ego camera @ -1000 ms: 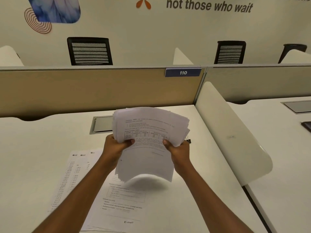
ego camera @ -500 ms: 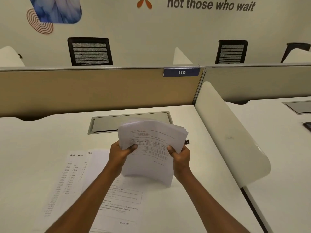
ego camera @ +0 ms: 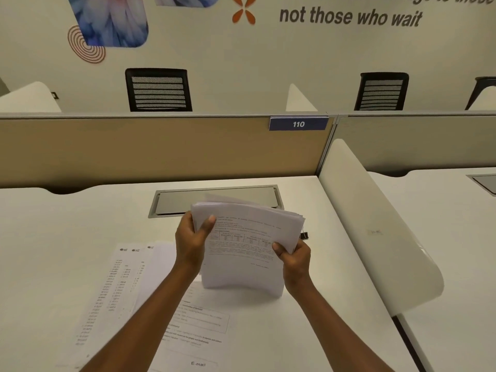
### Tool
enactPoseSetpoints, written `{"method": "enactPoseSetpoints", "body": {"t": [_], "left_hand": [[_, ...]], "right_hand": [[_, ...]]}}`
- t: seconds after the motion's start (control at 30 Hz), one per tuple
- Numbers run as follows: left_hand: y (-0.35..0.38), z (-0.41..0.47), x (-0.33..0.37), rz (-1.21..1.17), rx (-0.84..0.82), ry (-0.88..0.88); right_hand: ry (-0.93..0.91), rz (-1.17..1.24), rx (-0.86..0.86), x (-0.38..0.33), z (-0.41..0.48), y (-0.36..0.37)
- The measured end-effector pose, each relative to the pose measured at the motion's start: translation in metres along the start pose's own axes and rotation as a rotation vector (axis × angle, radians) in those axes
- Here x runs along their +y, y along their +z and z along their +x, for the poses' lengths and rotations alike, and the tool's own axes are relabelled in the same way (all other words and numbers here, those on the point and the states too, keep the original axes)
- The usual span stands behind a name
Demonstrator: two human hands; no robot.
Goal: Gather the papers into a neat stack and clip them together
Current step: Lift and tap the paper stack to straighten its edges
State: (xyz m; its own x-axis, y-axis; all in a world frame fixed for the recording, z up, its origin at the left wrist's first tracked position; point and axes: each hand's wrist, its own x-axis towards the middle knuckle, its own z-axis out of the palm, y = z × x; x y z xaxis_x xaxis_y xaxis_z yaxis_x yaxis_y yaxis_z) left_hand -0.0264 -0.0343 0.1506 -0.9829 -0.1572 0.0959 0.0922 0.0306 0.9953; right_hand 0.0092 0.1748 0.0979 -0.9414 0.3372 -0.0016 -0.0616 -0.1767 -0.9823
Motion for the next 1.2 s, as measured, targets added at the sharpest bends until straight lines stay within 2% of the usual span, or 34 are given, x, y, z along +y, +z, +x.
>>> {"method": "enactPoseSetpoints", "body": {"t": [0.1, 0.2, 0.33, 0.57, 0.73, 0.83, 0.97, 1.1, 1.2], "left_hand": [[0.013, 0.013, 0.022, 0.065, 0.113, 0.040], [0.028, 0.020, 0.035, 0.112, 0.232, -0.048], [0.041, 0.021, 0.043, 0.285, 0.381, -0.156], [0.044, 0.024, 0.044, 0.307, 0.406, -0.240], [0.045, 0.024, 0.040, 0.284, 0.413, -0.183], [0.042, 0.024, 0.036, 0.201, 0.331, -0.119], [0.014, 0.029, 0.017, -0.057, 0.101, -0.012], [-0.019, 0.038, -0.021, 0.090, -0.294, -0.104], [-0.022, 0.034, -0.041, 0.125, -0.419, -0.203]], "right_hand": [[-0.001, 0.013, -0.018, 0.000, 0.003, 0.000], [-0.010, 0.010, -0.042, -0.002, 0.004, -0.001], [-0.022, 0.002, -0.067, -0.002, 0.005, -0.003], [-0.003, 0.011, -0.081, 0.001, 0.007, -0.005], [-0.005, -0.007, -0.092, 0.000, 0.008, -0.002], [0.017, -0.016, -0.103, 0.000, 0.010, -0.001], [0.049, -0.030, -0.098, -0.002, 0.011, -0.002], [0.058, -0.031, -0.097, -0.004, 0.012, -0.001], [0.067, 0.001, -0.105, -0.005, 0.010, -0.001]]}}
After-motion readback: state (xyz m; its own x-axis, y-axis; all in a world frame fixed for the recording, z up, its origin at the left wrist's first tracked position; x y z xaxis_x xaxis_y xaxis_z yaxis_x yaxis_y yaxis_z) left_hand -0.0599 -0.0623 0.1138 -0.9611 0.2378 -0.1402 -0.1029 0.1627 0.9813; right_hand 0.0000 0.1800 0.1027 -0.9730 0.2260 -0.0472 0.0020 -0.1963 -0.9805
